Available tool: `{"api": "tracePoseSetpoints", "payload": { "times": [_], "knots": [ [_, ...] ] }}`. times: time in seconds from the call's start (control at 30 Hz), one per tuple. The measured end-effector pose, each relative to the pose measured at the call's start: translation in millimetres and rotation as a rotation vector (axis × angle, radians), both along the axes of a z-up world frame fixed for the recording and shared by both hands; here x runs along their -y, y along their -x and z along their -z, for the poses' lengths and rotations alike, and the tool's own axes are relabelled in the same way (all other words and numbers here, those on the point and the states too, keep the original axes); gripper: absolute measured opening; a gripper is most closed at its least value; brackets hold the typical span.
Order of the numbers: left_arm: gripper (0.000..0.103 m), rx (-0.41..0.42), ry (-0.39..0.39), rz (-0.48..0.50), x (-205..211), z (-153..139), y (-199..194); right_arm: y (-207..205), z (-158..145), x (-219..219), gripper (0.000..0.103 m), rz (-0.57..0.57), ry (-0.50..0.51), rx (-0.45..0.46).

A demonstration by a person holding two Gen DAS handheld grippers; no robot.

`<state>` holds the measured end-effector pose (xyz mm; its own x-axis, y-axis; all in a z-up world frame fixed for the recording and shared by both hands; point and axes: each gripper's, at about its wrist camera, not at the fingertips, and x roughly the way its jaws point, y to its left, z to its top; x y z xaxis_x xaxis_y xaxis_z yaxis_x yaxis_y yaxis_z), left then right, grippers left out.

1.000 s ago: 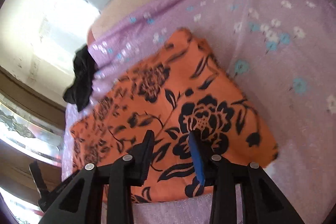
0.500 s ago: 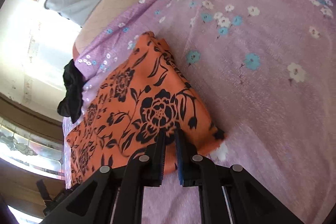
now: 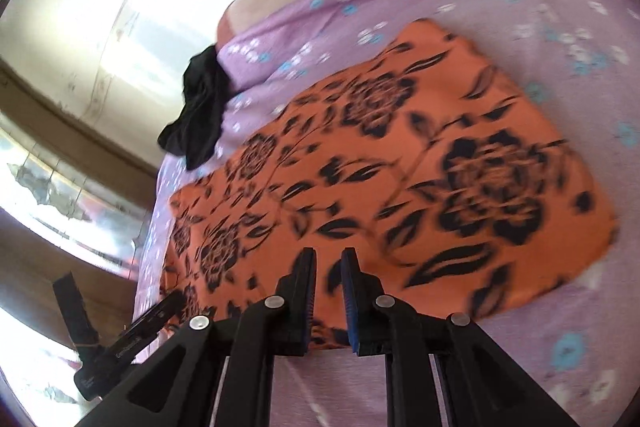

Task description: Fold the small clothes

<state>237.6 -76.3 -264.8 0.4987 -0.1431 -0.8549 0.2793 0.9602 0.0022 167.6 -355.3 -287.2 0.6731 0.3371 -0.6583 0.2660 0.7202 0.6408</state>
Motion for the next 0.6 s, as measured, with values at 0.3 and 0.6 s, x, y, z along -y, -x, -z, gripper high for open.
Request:
{"api": "tracePoseSetpoints", "payload": {
  "times": [0.3,0.6],
  "knots": [
    [0.098,-0.075,-0.008,-0.006,-16.5,6.0,7.5,-1.2,18.1,0.8,0.014,-0.055,-0.052,-0.134],
    [0.097,-0.257,0.388,-0.184,-93.9,4.1,45.4,39.2,13.8,46.3,0.031,0.037,-0.187,-0.104]
  ]
}}
